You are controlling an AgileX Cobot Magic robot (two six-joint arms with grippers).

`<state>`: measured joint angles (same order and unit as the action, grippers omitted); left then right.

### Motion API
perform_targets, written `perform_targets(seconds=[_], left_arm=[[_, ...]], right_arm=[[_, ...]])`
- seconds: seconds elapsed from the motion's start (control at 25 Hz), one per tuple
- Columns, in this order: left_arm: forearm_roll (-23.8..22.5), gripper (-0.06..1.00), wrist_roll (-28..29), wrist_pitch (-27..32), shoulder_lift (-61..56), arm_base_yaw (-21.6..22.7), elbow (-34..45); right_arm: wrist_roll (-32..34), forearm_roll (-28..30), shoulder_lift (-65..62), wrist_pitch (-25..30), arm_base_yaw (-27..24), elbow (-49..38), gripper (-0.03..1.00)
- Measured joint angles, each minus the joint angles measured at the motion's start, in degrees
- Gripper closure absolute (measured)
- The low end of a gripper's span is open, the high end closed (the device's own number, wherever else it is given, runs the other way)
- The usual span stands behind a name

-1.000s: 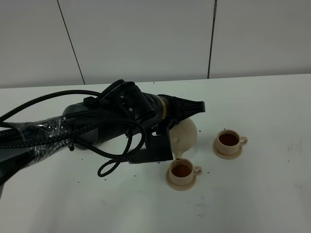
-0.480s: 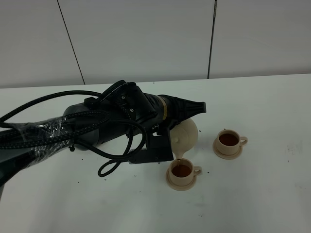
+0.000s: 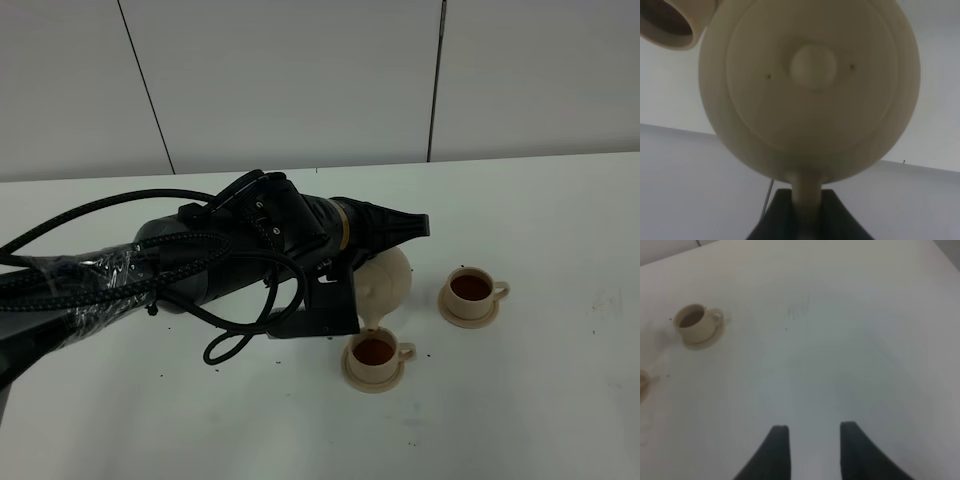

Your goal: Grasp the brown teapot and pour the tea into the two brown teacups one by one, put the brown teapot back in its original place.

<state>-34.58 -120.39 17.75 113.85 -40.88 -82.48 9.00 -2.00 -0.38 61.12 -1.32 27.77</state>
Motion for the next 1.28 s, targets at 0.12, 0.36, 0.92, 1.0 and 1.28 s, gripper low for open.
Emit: perform_targets(seconds=[0.12,0.36,0.92,1.0,1.28], left_arm=[[-0.3,0.78,0.0,0.0,0.0,0.0,0.0],[-0.5,0.78,0.0,-0.1,0.0,0.0,0.0],[-0.6,0.78,0.0,-0.2,0.0,-0.9,0.0],[-0.5,0.78,0.0,-0.2,0.0,-0.9,0.0],[-0.5,0.78,0.0,-0.2,0.0,-0.9,0.0]], right_arm=[[0.0,0.0,0.0,0.0,0.0,0.0,0.73],[0.0,0.0,0.0,0.0,0.0,0.0,0.73],[0.0,0.0,0.0,0.0,0.0,0.0,0.73],[0.0,0.0,0.0,0.0,0.0,0.0,0.73],[0.0,0.0,0.0,0.0,0.0,0.0,0.73]])
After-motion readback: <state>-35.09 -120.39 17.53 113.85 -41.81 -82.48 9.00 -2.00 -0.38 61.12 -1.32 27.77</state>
